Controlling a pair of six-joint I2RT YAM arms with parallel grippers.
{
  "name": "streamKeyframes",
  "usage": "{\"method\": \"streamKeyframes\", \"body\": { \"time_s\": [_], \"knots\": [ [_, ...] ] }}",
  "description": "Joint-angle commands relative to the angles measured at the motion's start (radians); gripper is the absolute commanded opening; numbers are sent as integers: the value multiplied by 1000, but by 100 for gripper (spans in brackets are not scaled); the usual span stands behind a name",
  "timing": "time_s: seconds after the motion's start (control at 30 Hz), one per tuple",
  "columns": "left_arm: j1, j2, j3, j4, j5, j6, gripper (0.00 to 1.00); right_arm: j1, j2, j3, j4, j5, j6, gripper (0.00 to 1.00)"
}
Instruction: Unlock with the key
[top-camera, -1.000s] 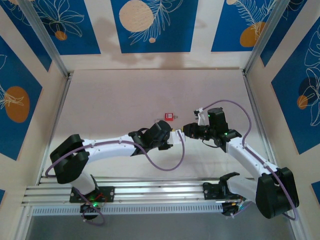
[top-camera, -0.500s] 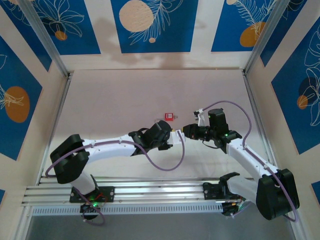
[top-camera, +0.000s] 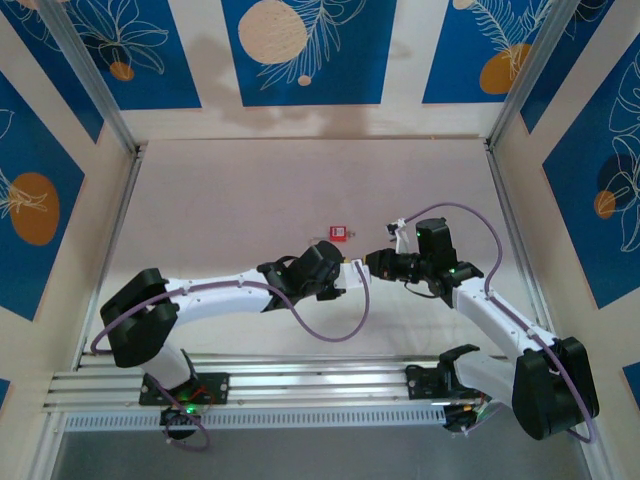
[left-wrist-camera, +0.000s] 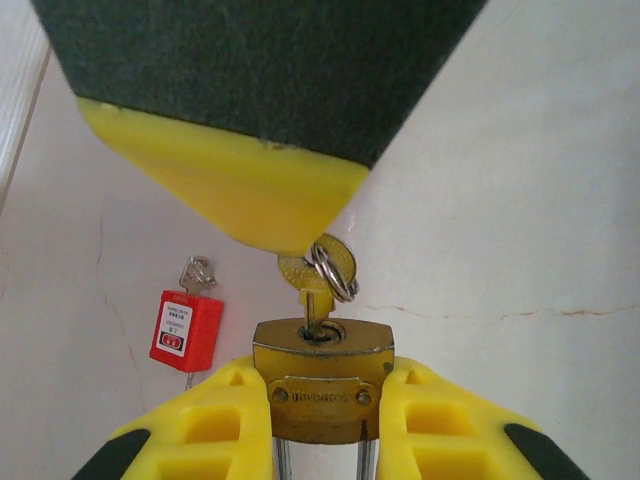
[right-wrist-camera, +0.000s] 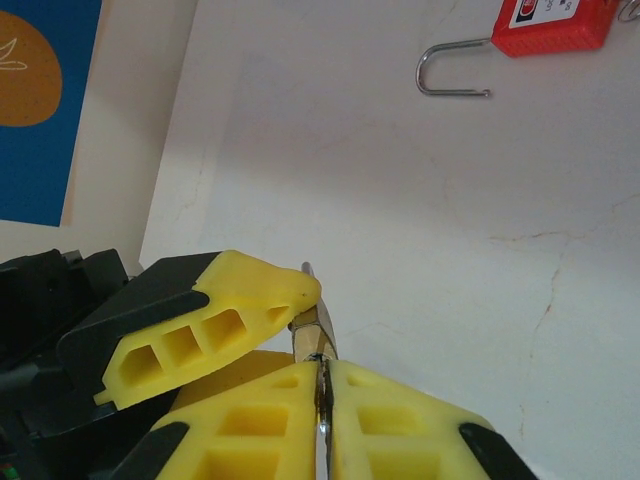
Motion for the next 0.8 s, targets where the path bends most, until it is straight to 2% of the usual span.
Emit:
{"method": "streamKeyframes", "body": {
  "time_s": [0.0,0.37,0.77],
  "knots": [
    [7,-1,41,10,24,-21,5,9,9,-11,10,-34,2,11],
    [6,-17,58,29,65,-57,5,42,36,-13,36,-15,-1,2],
    [6,-42,81,61,122,-98,5,81,72,-21,64,14,-16,0]
  ]
}}
